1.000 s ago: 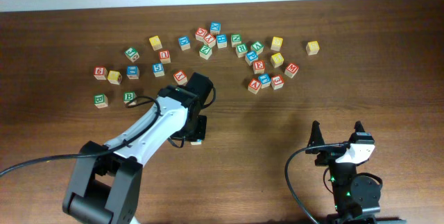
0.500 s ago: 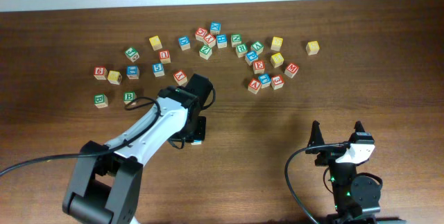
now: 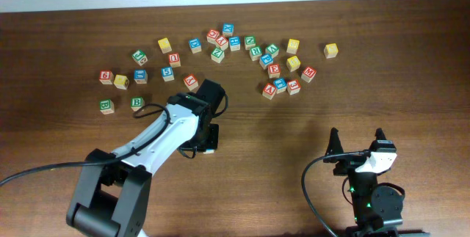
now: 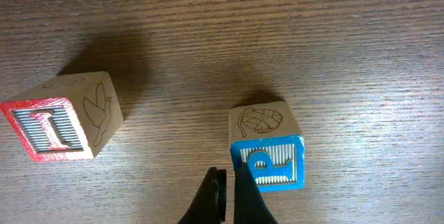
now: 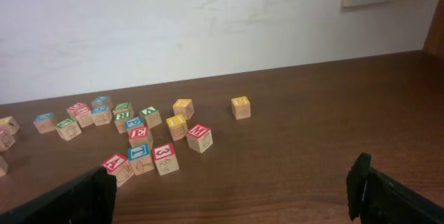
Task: Spell out ICRA
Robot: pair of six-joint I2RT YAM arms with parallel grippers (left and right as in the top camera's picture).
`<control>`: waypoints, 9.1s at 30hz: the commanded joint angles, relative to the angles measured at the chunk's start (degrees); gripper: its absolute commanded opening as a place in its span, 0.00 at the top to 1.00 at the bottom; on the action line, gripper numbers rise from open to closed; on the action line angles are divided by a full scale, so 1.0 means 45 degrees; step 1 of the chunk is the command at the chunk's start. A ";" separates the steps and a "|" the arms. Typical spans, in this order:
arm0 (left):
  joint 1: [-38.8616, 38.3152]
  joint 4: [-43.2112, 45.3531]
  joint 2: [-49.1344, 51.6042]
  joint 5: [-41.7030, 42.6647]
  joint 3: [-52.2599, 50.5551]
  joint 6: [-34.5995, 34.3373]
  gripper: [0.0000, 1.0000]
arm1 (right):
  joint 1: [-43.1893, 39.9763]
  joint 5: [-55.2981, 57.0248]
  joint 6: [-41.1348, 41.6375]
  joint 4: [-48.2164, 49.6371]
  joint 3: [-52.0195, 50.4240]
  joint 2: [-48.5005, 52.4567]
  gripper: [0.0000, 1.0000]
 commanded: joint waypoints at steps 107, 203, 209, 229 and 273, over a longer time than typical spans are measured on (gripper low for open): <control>-0.0015 -0.1175 -0.0029 0.0821 0.0661 -0.0486 1.00 | -0.0107 0.0117 -0.0092 -0.0097 -0.0063 -0.0097 0.02; 0.0044 0.3050 -0.0010 -0.1214 -0.0913 0.0831 0.49 | -0.0107 0.0117 -0.0092 -0.0102 -0.0063 -0.0097 0.02; 0.0044 0.3191 -0.0010 -0.0908 -0.0913 0.3997 0.34 | -0.0107 0.0117 -0.0092 -0.0102 -0.0063 -0.0097 0.02; -0.0495 0.0986 -0.0010 0.0855 -0.0913 0.5605 0.58 | -0.0107 0.0117 -0.0092 -0.0097 -0.0063 -0.0097 0.02; 0.0413 0.3929 -0.0010 -0.0223 -0.0913 0.1423 0.51 | -0.0107 0.0117 -0.0092 -0.0097 -0.0063 -0.0097 0.02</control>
